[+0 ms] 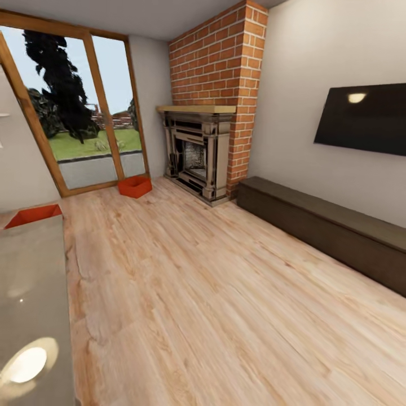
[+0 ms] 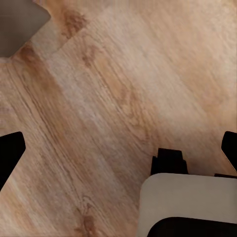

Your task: Move the two storage containers from the living room to the garage. In the garage, place one container on the floor and stack the other container on top of it (either order is fine).

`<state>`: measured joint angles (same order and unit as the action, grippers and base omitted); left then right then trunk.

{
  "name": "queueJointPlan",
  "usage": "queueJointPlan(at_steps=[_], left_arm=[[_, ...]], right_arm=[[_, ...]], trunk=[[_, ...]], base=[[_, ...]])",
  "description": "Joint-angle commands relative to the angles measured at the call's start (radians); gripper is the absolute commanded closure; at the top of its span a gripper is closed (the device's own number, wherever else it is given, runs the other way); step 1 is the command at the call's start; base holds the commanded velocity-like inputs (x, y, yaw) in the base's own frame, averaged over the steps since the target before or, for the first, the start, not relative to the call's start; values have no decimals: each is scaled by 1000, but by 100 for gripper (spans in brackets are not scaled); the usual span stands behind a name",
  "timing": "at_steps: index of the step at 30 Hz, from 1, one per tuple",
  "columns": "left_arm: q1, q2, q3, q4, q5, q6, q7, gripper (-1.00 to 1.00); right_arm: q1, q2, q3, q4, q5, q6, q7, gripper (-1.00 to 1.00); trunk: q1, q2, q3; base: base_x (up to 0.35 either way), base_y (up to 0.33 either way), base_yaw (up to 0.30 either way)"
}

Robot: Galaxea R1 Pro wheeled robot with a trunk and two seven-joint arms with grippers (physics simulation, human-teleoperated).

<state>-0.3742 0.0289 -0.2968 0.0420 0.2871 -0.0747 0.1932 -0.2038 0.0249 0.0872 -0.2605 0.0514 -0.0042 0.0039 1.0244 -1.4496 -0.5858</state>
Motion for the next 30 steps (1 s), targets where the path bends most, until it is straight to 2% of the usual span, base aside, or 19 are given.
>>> queueJointPlan(at_steps=[1, 8, 30], left_arm=[[-2, -1, -8, 4, 9, -7, 0, -100], [-2, 0, -8, 4, 9, -7, -1, -100], [-2, 0, -8, 4, 9, -7, -2, -100]], right_arm=[[0, 0, 2, 0, 5, 0, 1, -100], [0, 0, 2, 0, 5, 0, 0, -100], [-1, 0, 2, 0, 5, 0, 1, -100]], trunk=[[1, 0, -1], [1, 0, -1], [1, 0, -1]], base=[[340, 0, 274], [340, 0, 217], [340, 0, 4]])
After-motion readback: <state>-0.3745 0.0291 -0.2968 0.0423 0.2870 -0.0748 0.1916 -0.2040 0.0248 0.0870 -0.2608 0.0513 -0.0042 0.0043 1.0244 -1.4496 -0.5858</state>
